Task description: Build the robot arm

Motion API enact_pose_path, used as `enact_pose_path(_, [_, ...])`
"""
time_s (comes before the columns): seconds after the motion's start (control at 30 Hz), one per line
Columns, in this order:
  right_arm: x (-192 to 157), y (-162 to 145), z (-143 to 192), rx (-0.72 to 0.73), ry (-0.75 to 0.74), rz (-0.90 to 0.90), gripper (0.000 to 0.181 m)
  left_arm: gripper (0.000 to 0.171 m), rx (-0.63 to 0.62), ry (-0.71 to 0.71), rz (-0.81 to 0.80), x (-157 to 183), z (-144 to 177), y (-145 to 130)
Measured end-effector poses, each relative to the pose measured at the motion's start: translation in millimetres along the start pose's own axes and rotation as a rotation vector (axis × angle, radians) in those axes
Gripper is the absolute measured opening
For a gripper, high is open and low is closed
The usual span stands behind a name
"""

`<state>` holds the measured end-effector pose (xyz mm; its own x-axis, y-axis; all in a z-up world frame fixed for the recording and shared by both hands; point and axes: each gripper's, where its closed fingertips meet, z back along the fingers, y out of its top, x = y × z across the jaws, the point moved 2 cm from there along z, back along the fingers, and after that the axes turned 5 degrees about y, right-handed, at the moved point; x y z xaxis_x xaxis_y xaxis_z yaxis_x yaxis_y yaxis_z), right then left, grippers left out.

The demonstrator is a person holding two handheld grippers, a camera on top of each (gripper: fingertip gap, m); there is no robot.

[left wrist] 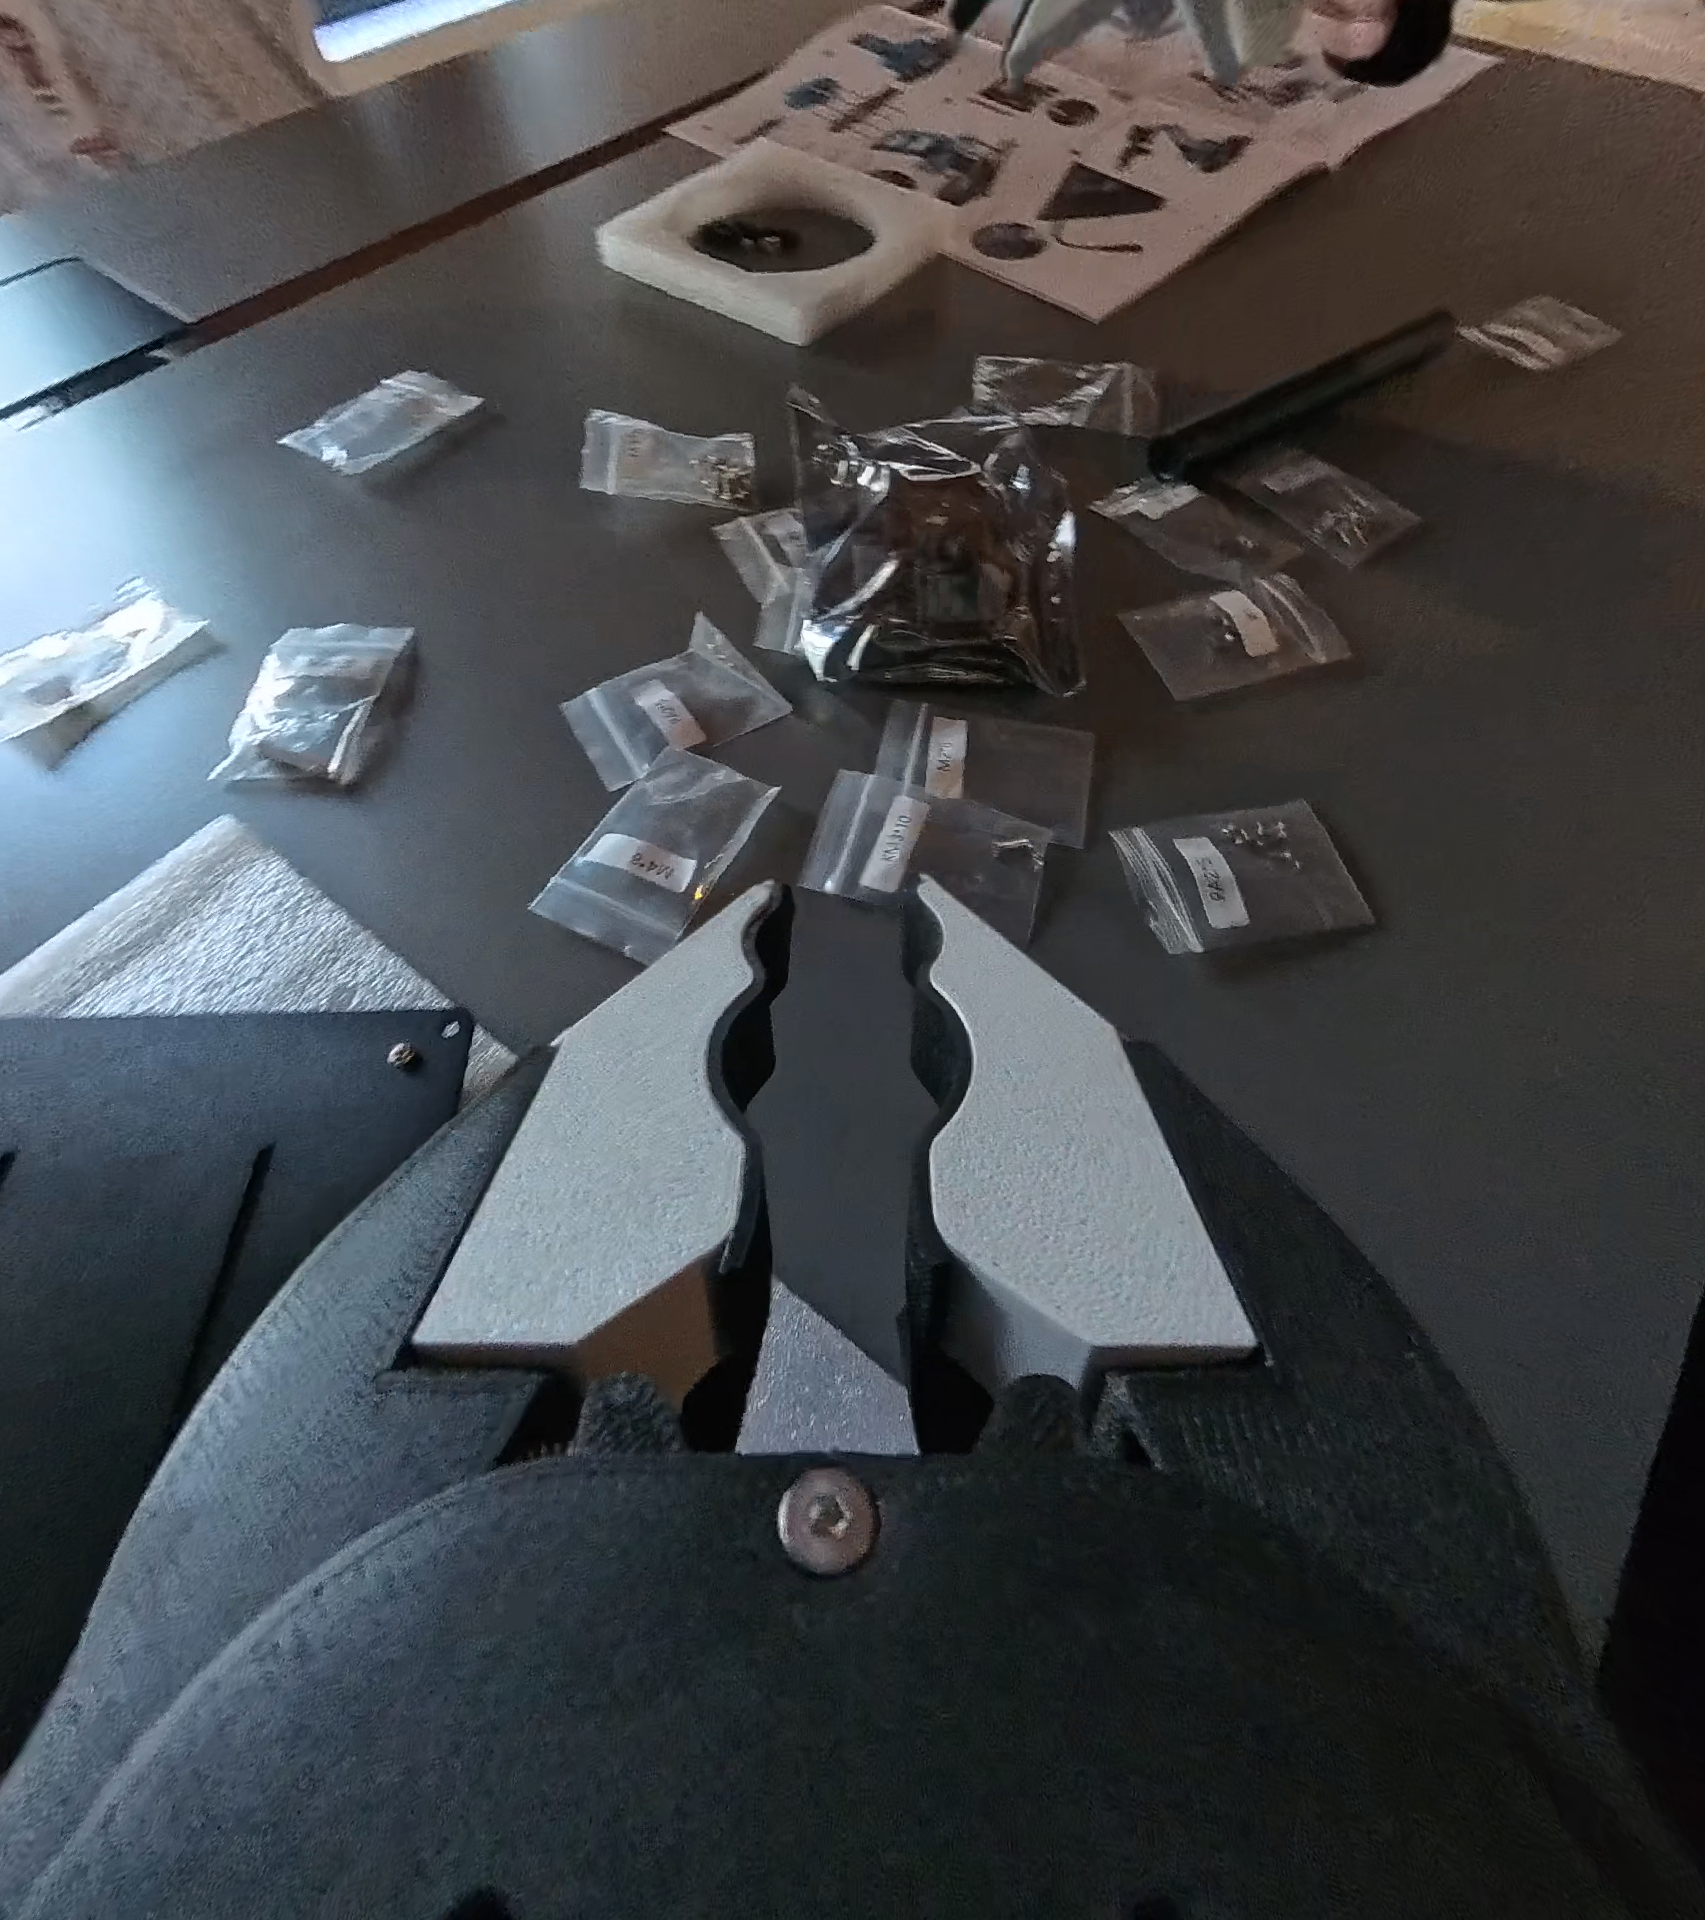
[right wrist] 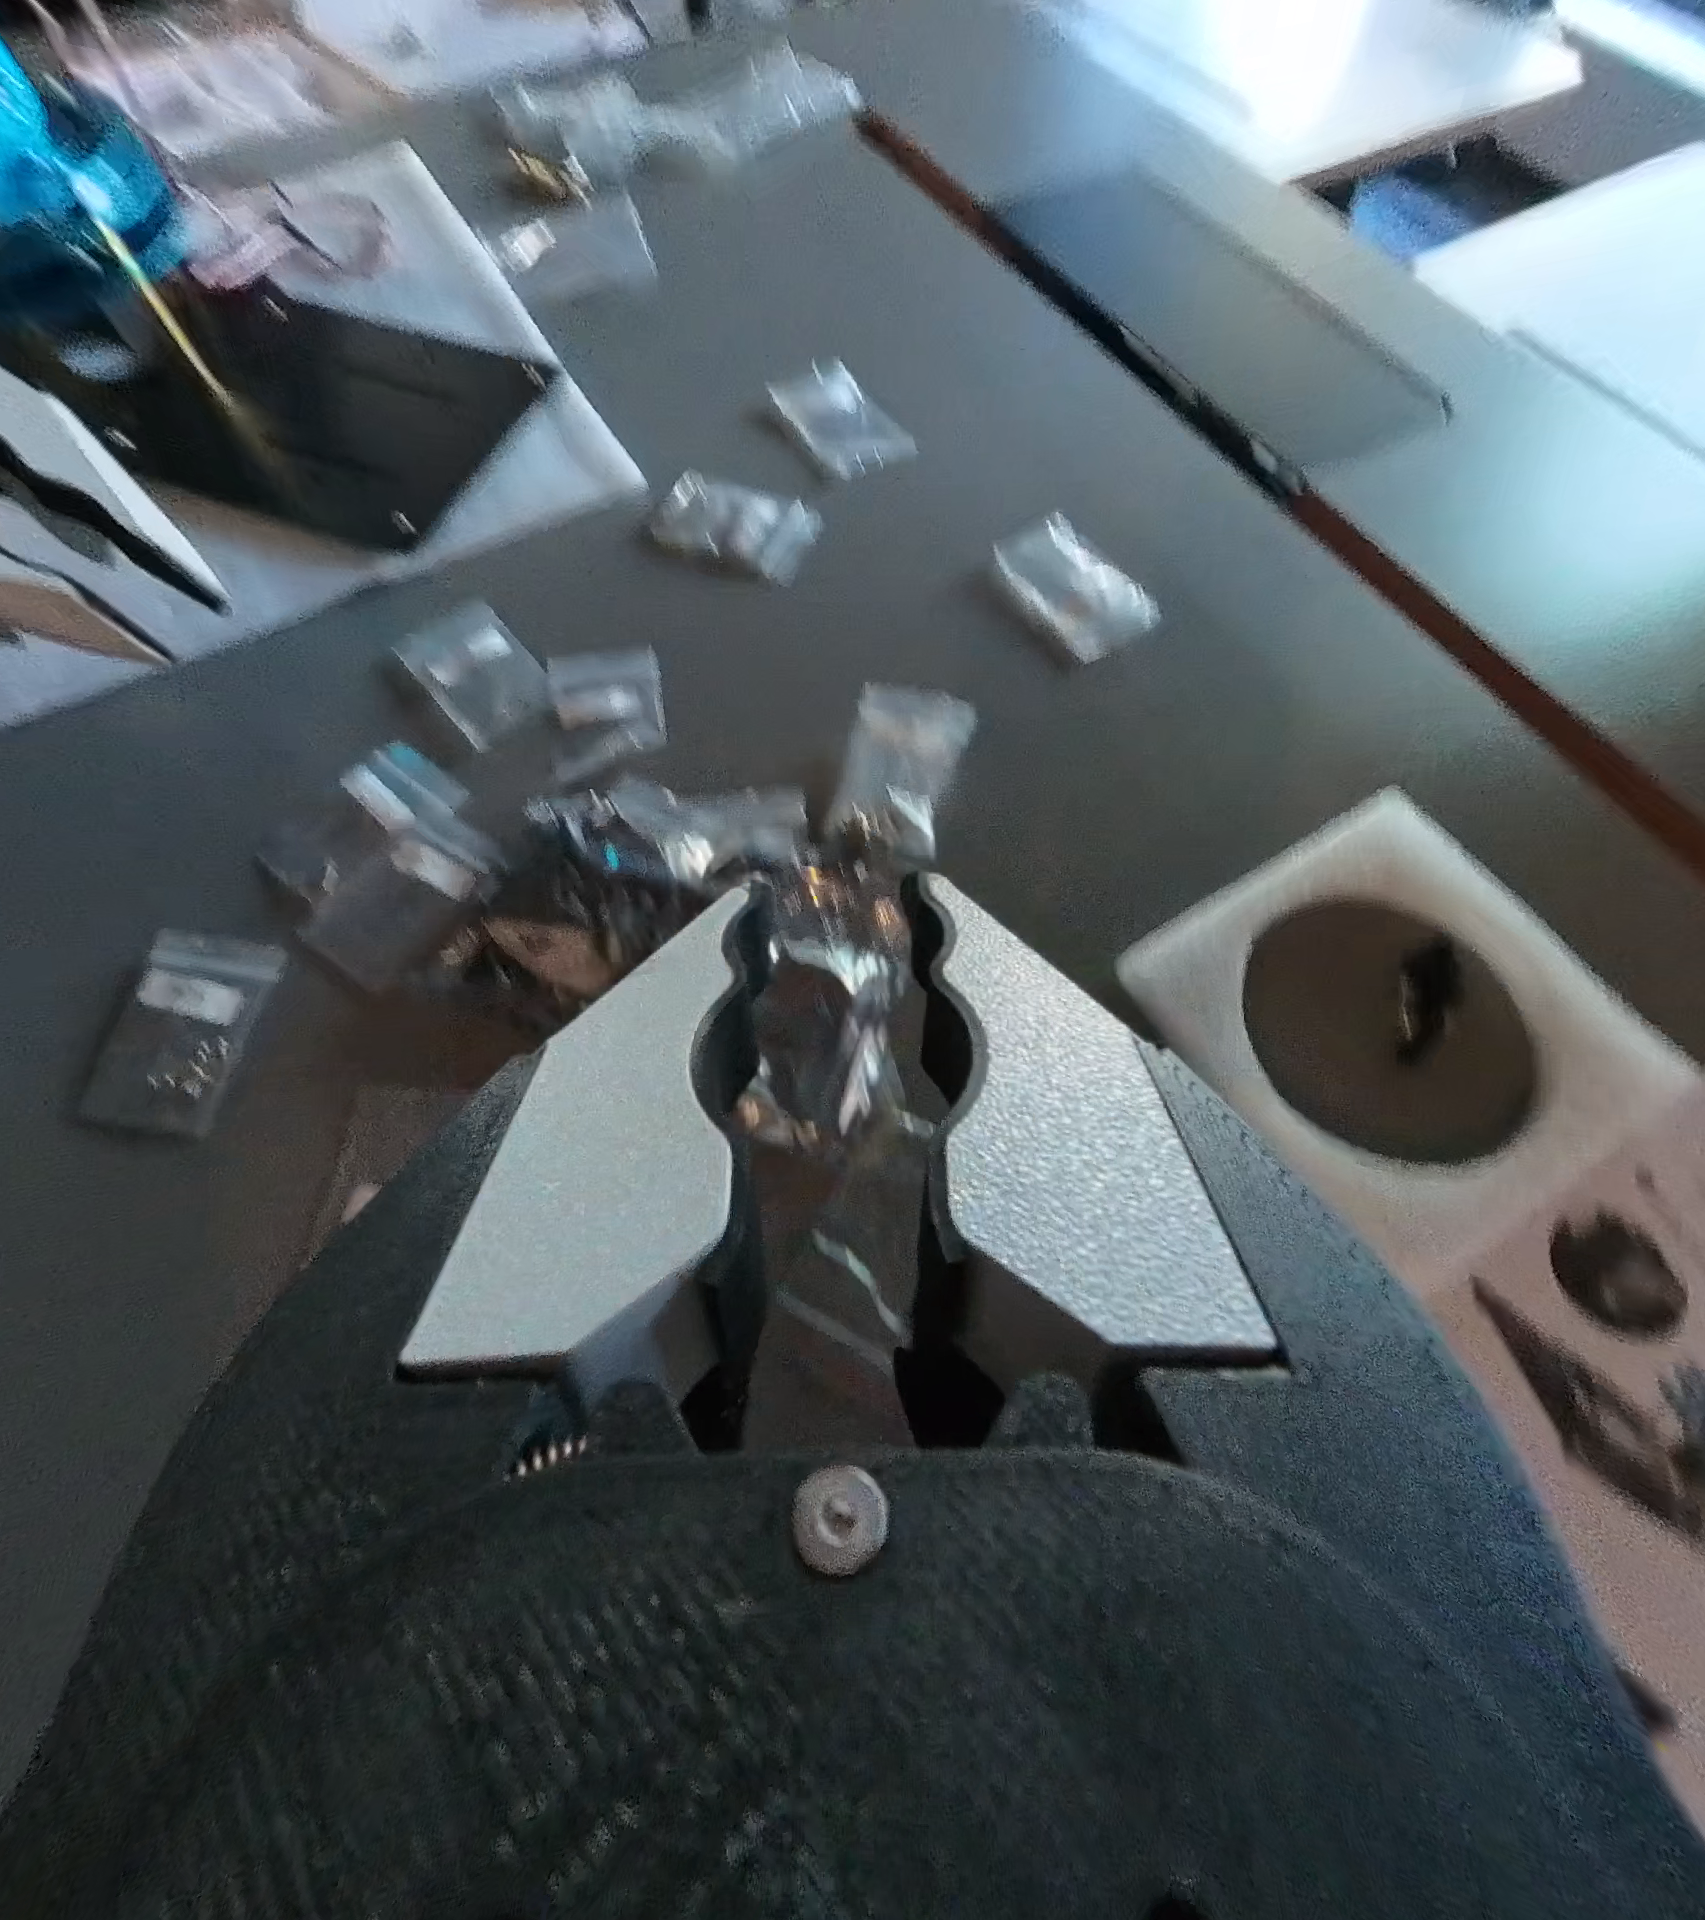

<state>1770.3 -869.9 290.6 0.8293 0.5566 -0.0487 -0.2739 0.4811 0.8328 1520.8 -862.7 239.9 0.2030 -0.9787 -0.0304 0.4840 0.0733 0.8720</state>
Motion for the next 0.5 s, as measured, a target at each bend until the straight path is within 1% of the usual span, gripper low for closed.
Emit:
enact_pose_path(0.03, [4.0, -11.6, 5.7, -0.023, -0.026, -0.021, 0.027, 0.02, -0.005, -0.029, -0.009, 2.2, -2.3, 0.0])
enact_pose_path(0.1, [5.7, -31.0, 16.2, -0.042, -0.024, -0.095, 0.027, 0.023, -0.012, -0.071, -0.021, 5.4, -6.8, 1.2])
enact_pose_path(0.17, [5.2, -42.1, 23.9, -0.023, -0.012, -0.171, 0.027, 0.023, 0.0, -0.102, -0.031, 8.9, -10.6, 5.1])
enact_pose_path(0.23, [6.4, -47.4, 23.8, 0.003, -0.01, -0.225, 0.026, 0.025, 0.016, -0.122, -0.032, 11.4, -15.1, 10.1])
enact_pose_path(0.3, [3.7, -51.2, 9.7, 0.006, 0.052, -0.274, 0.029, 0.025, 0.034, -0.154, -0.016, 16.1, -21.8, 16.4])
enact_pose_path(0.4, [10.6, -51.6, -25.4, -0.014, 0.133, -0.316, 0.032, 0.029, 0.026, -0.214, 0.008, 25.9, -38.6, 25.5])
enact_pose_path(0.47, [15.7, -53.4, -47.4, -0.065, 0.193, -0.329, 0.034, 0.028, 0.043, -0.224, 0.017, 29.1, -48.8, 34.8])
enact_pose_path(0.5, [19.7, -55.3, -56.3, -0.094, 0.208, -0.327, 0.038, 0.028, 0.05, -0.228, 0.023, 30.3, -52.4, 39.5])
